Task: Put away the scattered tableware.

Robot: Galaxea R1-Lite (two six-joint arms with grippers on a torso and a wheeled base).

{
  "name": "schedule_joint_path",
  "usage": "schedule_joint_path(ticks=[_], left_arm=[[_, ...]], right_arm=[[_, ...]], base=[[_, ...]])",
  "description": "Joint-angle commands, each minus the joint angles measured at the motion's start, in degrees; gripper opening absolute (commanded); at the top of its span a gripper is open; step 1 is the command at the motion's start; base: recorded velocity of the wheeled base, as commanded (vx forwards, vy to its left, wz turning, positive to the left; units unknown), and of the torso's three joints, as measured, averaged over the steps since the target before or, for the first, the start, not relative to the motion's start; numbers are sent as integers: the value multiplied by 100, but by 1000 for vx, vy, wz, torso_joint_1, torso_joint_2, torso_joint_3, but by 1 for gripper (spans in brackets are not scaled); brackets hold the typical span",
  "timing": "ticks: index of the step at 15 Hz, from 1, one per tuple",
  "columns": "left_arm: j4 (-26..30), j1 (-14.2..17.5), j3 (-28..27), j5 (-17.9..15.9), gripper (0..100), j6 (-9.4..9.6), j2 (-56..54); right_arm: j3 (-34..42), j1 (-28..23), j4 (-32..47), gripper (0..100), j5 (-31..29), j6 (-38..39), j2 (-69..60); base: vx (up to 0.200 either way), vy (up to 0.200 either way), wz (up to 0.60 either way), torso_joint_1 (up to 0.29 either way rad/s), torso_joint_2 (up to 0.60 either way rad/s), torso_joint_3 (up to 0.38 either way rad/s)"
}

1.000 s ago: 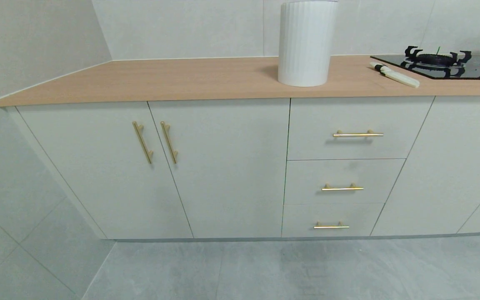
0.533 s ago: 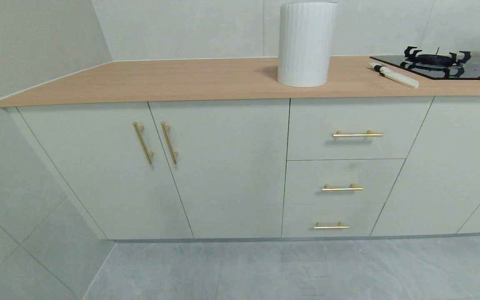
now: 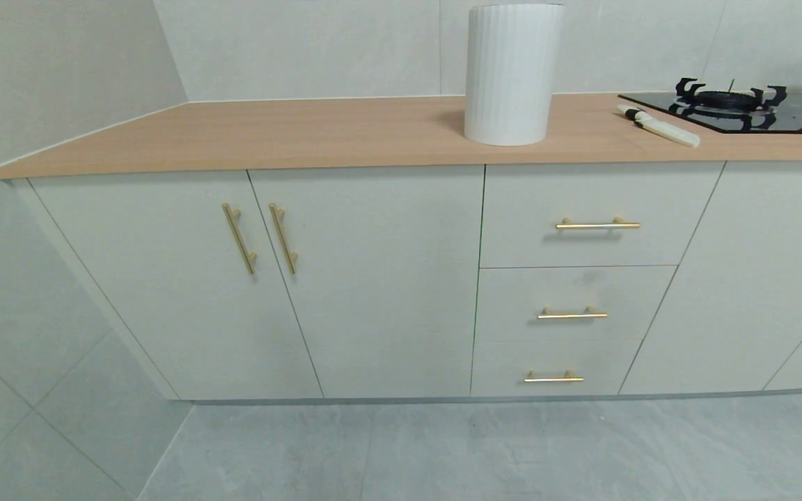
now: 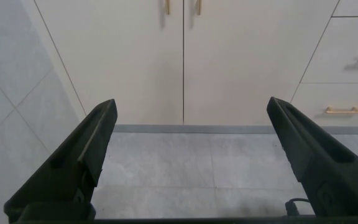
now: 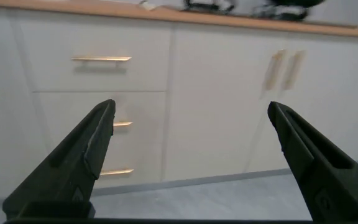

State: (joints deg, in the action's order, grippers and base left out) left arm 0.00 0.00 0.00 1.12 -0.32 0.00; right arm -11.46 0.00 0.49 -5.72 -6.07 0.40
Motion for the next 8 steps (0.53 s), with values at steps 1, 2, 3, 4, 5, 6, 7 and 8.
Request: schedule_joint_path(ticks=[1, 2, 3, 4, 5, 6, 7, 8], left_arm=[[0, 0, 0, 2, 100, -3, 0], [0, 0, 0, 2, 100, -3, 0], [0, 0, 0, 2, 100, -3, 0], [0, 0, 0, 2, 100, -3, 0], [0, 0, 0, 2, 100, -3, 0], [0, 0, 0, 2, 100, -3, 0], [0, 0, 0, 2, 100, -3, 0], [0, 0, 0, 2, 100, -3, 0]], right_arm=[[698, -9, -277, 100, 273, 247, -40], [917, -9, -471, 100, 352, 256, -40], [1023, -9, -532, 100, 457, 256, -40], [1146, -9, -523, 100, 765, 264, -40], [1146, -9, -462, 100, 809, 343, -40], [1146, -9, -365, 100, 800, 361, -40], [1137, -9, 13, 100, 818, 405, -40], [1128, 0, -14, 100, 809, 475, -40]], base=[[0, 0, 0, 0, 0, 0], [0, 0, 0, 0, 0, 0], [0, 0, 0, 0, 0, 0], [0, 0, 0, 0, 0, 0], [0, 0, 0, 0, 0, 0], [0, 0, 0, 0, 0, 0], [0, 0, 0, 0, 0, 0], [0, 0, 0, 0, 0, 0]])
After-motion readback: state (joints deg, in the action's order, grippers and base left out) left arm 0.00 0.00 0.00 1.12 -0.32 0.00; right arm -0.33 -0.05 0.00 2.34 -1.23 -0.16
